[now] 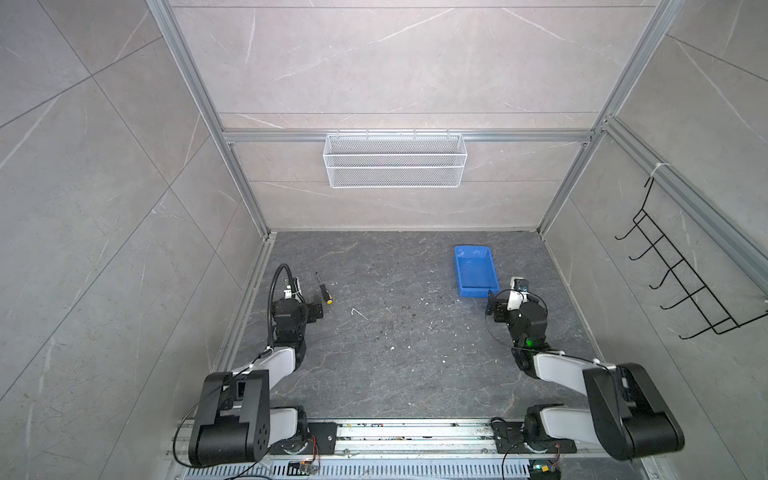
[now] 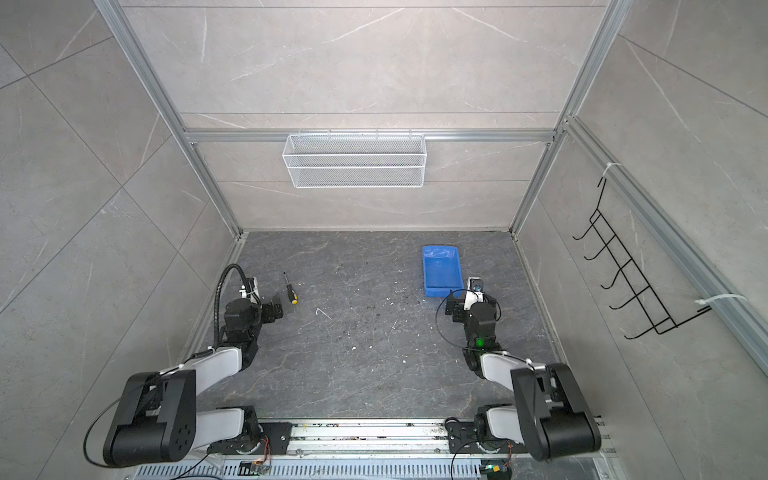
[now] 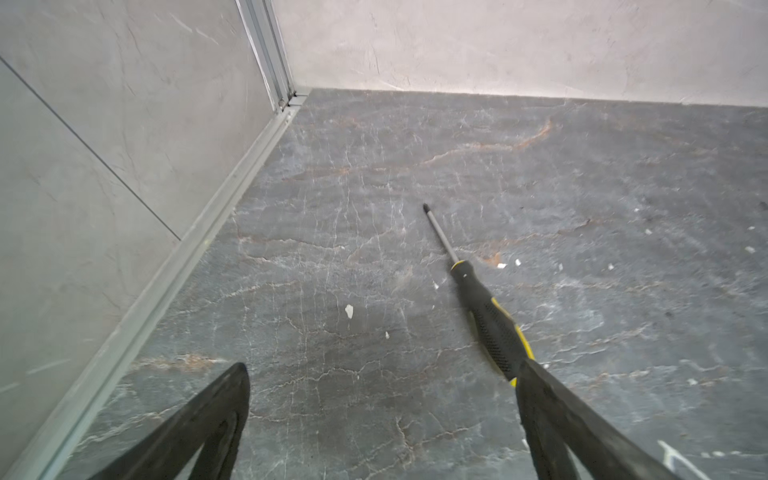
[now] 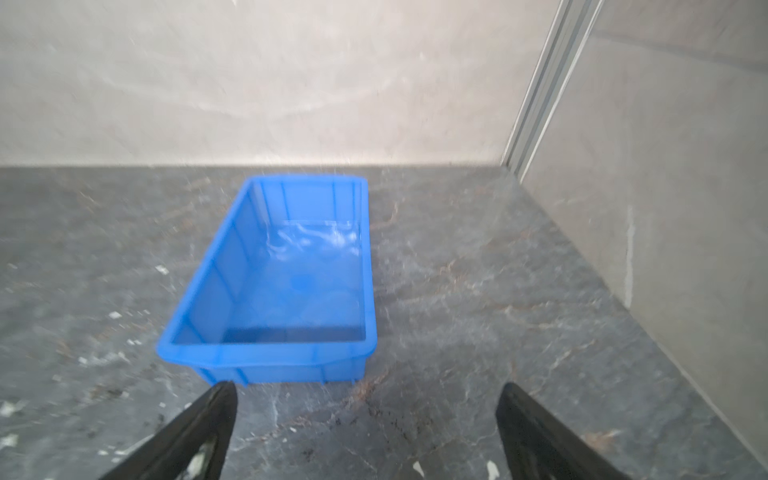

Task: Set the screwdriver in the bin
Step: 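Move the left gripper over the black-and-yellow screwdriver while the right gripper swings toward it, then lower the left gripper and align it with the screwdriver handle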

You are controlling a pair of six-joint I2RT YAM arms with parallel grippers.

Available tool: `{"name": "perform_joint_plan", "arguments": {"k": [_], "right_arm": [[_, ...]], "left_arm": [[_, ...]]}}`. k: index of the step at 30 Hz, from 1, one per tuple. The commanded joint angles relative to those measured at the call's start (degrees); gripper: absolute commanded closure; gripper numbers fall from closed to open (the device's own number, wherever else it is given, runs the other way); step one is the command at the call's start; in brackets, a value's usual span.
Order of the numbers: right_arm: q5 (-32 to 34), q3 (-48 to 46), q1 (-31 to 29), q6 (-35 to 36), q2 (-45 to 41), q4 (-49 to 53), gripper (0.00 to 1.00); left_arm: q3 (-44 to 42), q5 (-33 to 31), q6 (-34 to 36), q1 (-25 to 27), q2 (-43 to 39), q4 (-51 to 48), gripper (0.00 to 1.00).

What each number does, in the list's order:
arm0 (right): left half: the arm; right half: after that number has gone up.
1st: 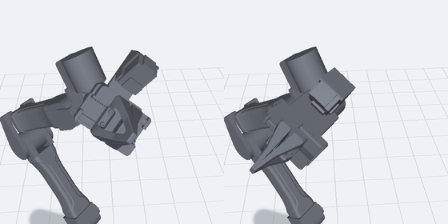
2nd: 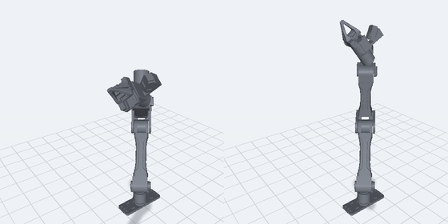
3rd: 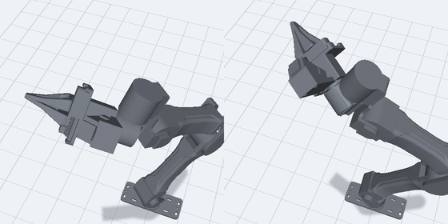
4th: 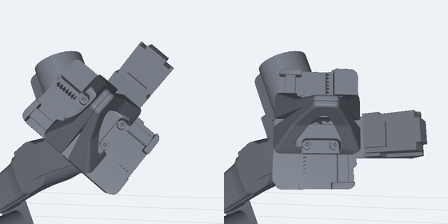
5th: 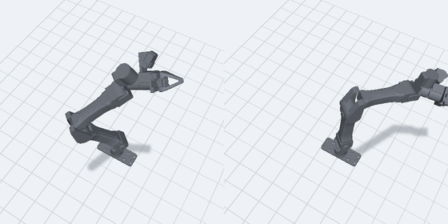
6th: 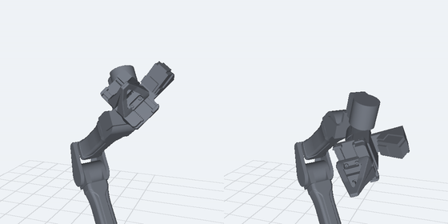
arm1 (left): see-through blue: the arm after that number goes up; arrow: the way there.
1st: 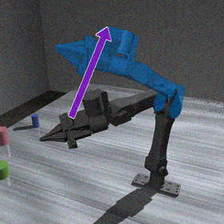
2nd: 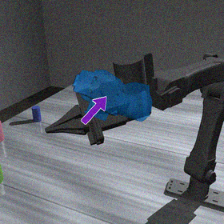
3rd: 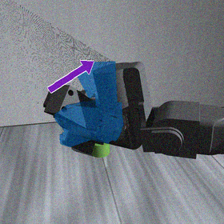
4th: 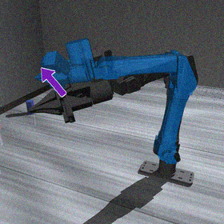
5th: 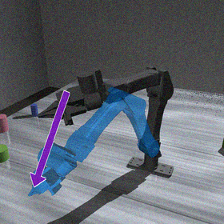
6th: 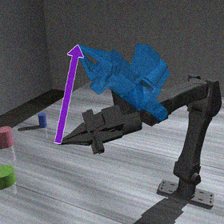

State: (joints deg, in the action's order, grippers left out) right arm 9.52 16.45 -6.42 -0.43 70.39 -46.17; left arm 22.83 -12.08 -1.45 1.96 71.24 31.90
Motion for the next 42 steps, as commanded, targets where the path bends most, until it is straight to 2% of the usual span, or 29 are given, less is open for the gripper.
{"name": "perform_joint_plan", "arguments": {"k": [1, 7, 11, 17, 28, 42], "right_arm": [[-3.6, 0.5, -0.7, 0.5, -6.7, 8.0, 0.01], [-12.1, 6.0, -4.2, 3.6, -16.0, 22.3, 0.01], [-14.5, 11.1, -9.5, 7.3, -18.2, 30.0, 0.01], [-17.9, 18.8, -19.0, 12.9, -16.8, 37.1, 0.01], [-24.1, 30.0, -32.5, 20.5, -7.7, 41.9, 0.01], [-26.7, 38.9, -39.7, 23.0, 7.5, 39.0, 0.01]], "left_arm": [[5.5, -5.9, -4.4, 3.1, -3.3, -10.2, 0.00], [17.4, -10.1, -12.2, 9.9, -2.7, -26.9, 0.00], [25.1, -10.9, -21.7, 10.4, 0.3, -38.2, 0.00], [33.2, -8.2, -27.6, 10.4, 6.2, -47.8, 0.00], [43.3, -8.1, -29.4, 8.8, 16.8, -57.9, 0.00], [48.4, -3.4, -33.1, 4.6, 29.7, -57.2, 0.04]]}}
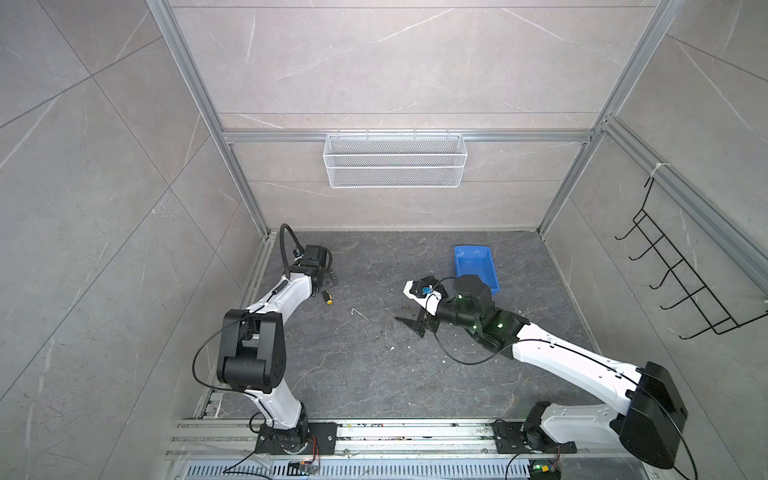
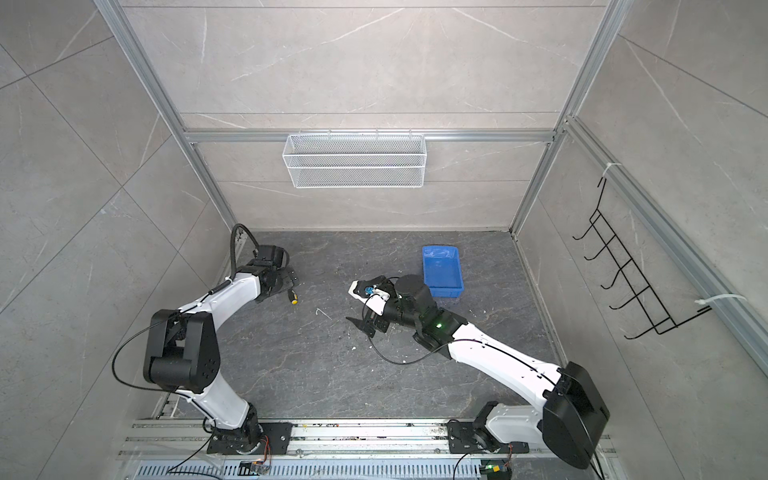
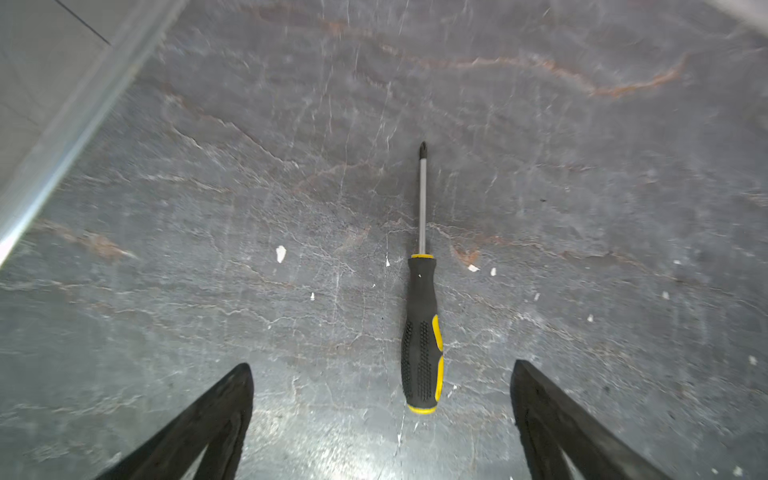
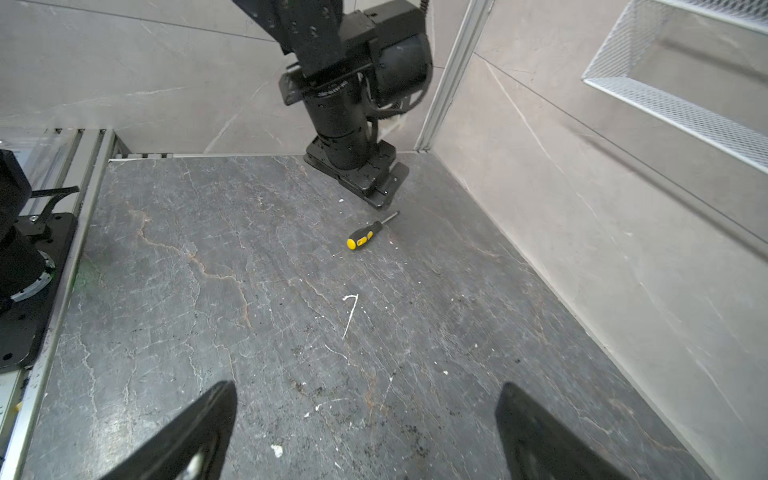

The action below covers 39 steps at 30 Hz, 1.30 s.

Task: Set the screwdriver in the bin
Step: 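Lower the left gripper and align it with the screwdriver handle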

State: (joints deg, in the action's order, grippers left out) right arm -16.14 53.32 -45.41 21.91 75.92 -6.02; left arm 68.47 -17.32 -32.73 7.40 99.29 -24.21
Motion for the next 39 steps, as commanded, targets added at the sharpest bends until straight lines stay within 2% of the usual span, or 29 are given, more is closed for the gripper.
{"name": "perform_joint_plan", "arguments": {"k": [1, 9, 16, 22, 33, 37, 38, 39], "right_arm": [[-1.2, 2.2, -0.8, 0.2, 2.7, -1.9, 0.01], [-2.5, 3.0, -1.4, -1.2, 5.7, -3.1, 0.01], [-2.8, 2.7, -1.6, -1.9, 5.6, -2.9, 0.01], [-2.9, 2.6, -1.9, -2.0, 5.5, -2.8, 0.01], [-2.8, 2.2, -2.2, -2.3, 4.9, -2.3, 0.01], [-2.8, 2.1, -2.1, -2.2, 4.2, -1.9, 0.01], [-2.7, 2.1, -2.1, -2.2, 4.1, -1.9, 0.01], [-2.7, 2.1, -2.1, -2.3, 4.1, -1.9, 0.01]], "left_arm": [[3.3, 1.9, -2.2, -1.0, 2.5, -1.5, 0.04], [5.0, 3.9, -4.1, -1.4, 7.5, -2.0, 0.11], [7.0, 6.8, -5.6, -1.4, 11.9, -1.8, 0.23], [9.7, 6.8, -5.3, -2.4, 15.1, -2.1, 0.33], [14.0, 8.5, -5.3, -3.1, 19.4, -2.9, 0.60], [14.1, 9.6, -6.3, -3.2, 20.5, -3.1, 0.58], [14.1, 10.0, -6.5, -3.2, 20.7, -2.9, 0.61], [14.2, 10.3, -6.6, -3.2, 20.8, -2.9, 0.69]]}}
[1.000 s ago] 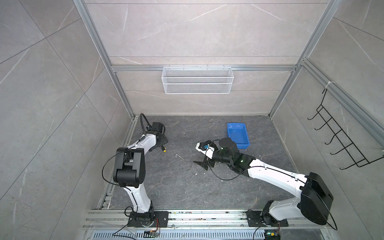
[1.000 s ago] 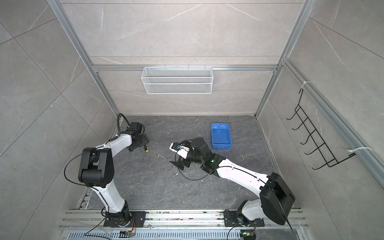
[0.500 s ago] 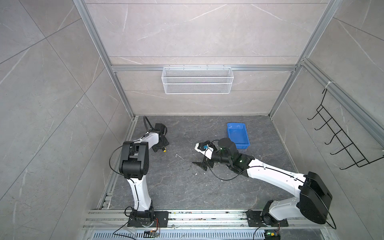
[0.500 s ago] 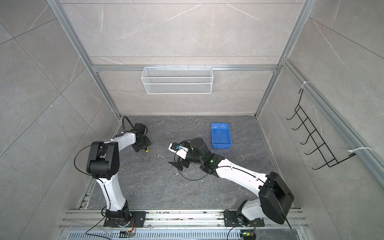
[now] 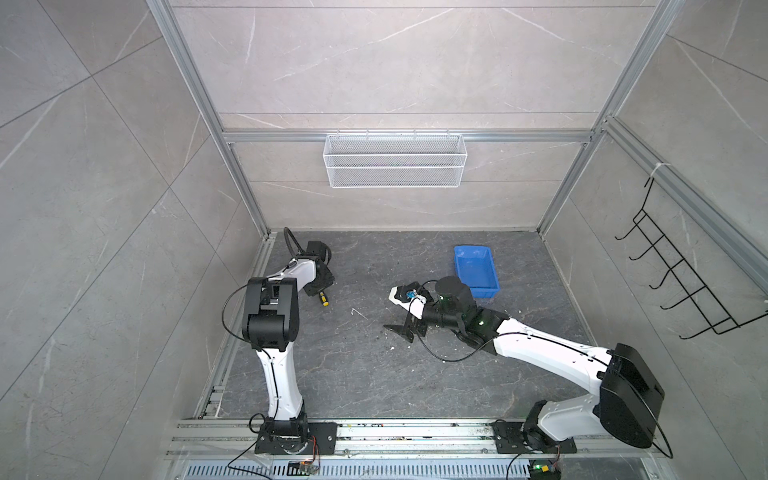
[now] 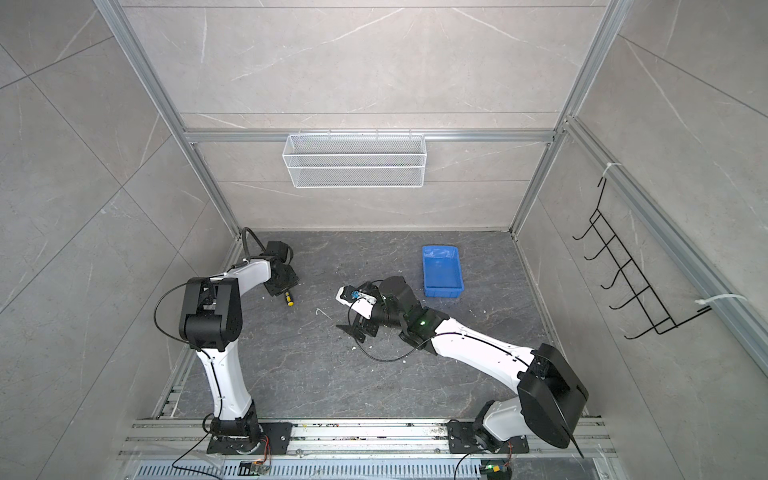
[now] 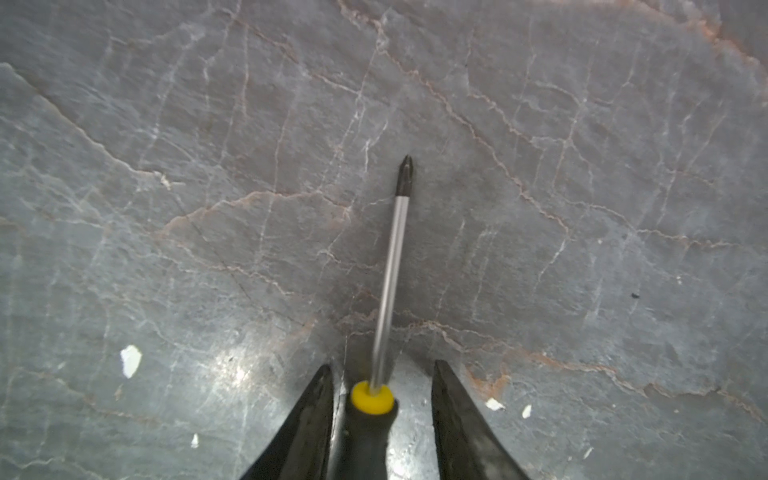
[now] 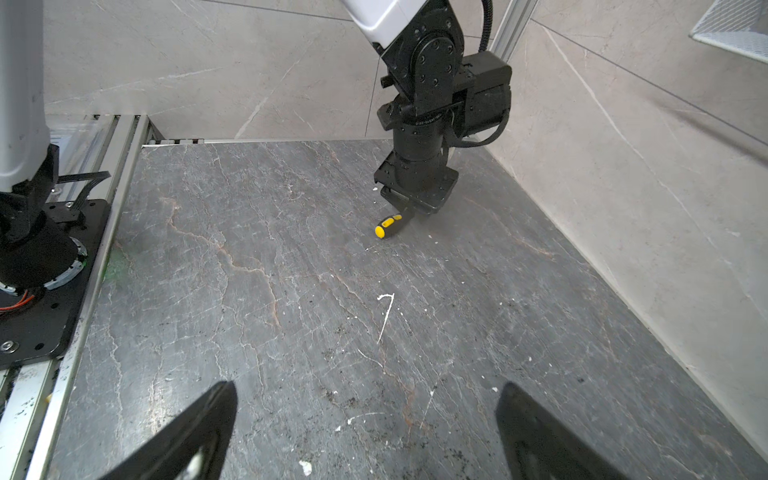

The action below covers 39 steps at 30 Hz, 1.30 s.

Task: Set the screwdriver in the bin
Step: 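Lower the left gripper and align it with the screwdriver handle, then close the left gripper on the screwdriver handle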

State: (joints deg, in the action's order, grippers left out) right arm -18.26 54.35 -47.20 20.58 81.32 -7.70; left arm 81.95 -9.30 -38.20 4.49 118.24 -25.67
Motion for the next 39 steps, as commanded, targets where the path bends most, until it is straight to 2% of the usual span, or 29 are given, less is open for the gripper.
{"name": "perform_joint_plan", "arguments": {"k": [1, 3, 5, 16, 21, 23, 26, 29, 34, 39], "right_arm": [[-0.6, 1.2, -0.4, -1.0, -1.4, -0.3, 0.01], [-0.6, 1.0, -0.4, -1.1, -1.5, -0.3, 0.01], [-0.6, 0.9, -0.4, -1.3, -1.6, -0.5, 0.01], [-1.0, -0.6, -0.4, -6.6, -0.6, -7.2, 0.01], [-1.8, -0.2, -0.4, -8.6, 0.9, -9.2, 0.01], [-0.9, -0.5, -0.4, -10.0, 1.3, -10.2, 0.01], [10.4, -0.1, 0.3, -17.8, 3.1, -8.2, 0.01], [15.1, -2.0, 1.1, -22.2, 3.7, -6.8, 0.01], [17.6, -8.1, 1.0, -26.4, 1.5, -9.1, 0.01], [19.5, -11.7, 1.1, -25.2, -2.4, -6.6, 0.01]], "left_arm": [[0.7, 2.6, -1.2, -0.3, 2.0, -1.3, 0.78], [0.6, 2.7, -1.5, -0.3, 1.6, -1.2, 0.92], [0.3, 2.8, -1.6, -0.3, 0.9, -1.0, 1.00], [-3.8, 0.3, -2.2, -0.2, -11.4, 2.8, 1.00], [-1.5, 0.8, -0.3, -0.2, -10.3, 1.2, 1.00], [-0.6, 1.8, 2.7, 0.6, -9.2, 1.7, 0.90], [-2.0, 2.5, 5.7, 3.5, -10.3, 4.8, 0.63], [-3.7, 3.9, 8.4, 6.4, -12.4, 6.6, 0.38], [-5.8, 5.5, 10.3, 9.2, -16.1, 6.2, 0.22], [-5.6, 7.0, 8.0, 13.6, -16.3, 3.3, 0.12]]}}
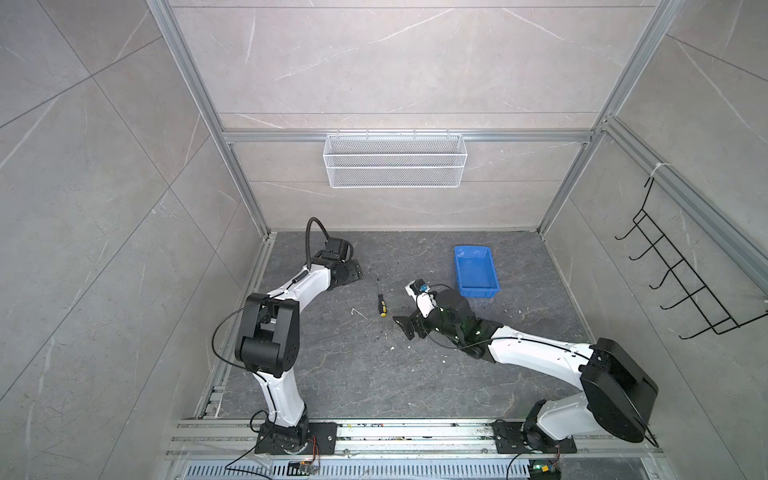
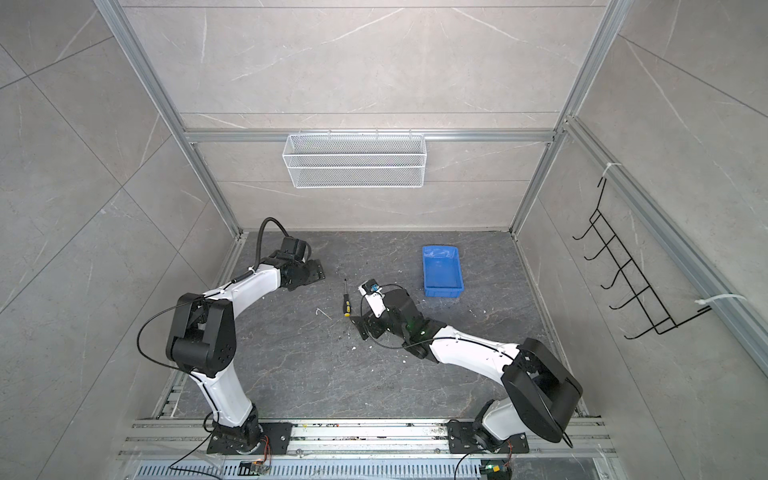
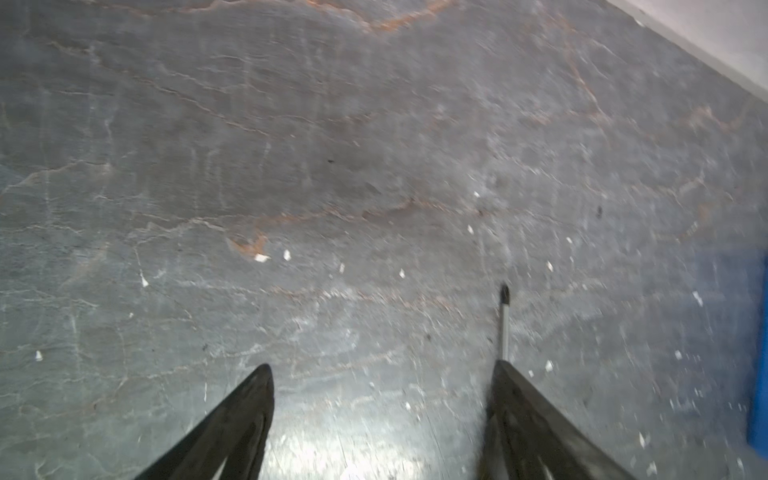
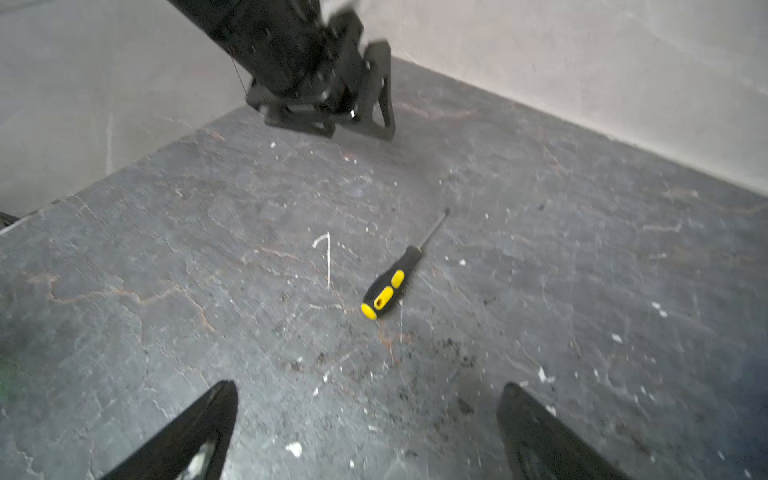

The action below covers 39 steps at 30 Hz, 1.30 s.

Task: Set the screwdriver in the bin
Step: 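Close the left gripper on the screwdriver handle, then lift the screwdriver with the left gripper toward the right gripper while the right gripper approaches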

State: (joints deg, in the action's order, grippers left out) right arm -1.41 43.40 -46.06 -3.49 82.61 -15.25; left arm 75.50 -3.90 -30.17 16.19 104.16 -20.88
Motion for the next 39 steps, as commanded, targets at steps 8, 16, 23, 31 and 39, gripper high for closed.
{"name": "perform_joint_plan", "arguments": {"k": [8, 16, 23, 31, 39], "right_arm": [[5.4, -4.7, -0.1, 0.6, -11.2, 4.4, 0.01], [5.3, -5.2, 0.0, 1.6, -12.9, 4.7, 0.01], [4.8, -5.3, -0.1, 1.9, -13.2, 4.3, 0.01], [5.4, -6.0, -0.1, 2.0, -14.6, 4.3, 0.01], [5.5, -5.5, -0.1, -0.1, -14.5, 3.1, 0.01]], "left_arm": [[8.3, -4.2, -4.1, 12.9, 5.8, -13.1, 0.00], [16.4, -4.6, -10.2, 18.6, 14.7, -19.8, 0.08], [20.0, -1.9, -13.1, 18.8, 19.8, -21.1, 0.26], [20.9, -0.6, -14.2, 18.9, 21.4, -21.8, 0.63], [18.6, -0.6, -15.3, 18.8, 18.8, -19.3, 0.97]]}}
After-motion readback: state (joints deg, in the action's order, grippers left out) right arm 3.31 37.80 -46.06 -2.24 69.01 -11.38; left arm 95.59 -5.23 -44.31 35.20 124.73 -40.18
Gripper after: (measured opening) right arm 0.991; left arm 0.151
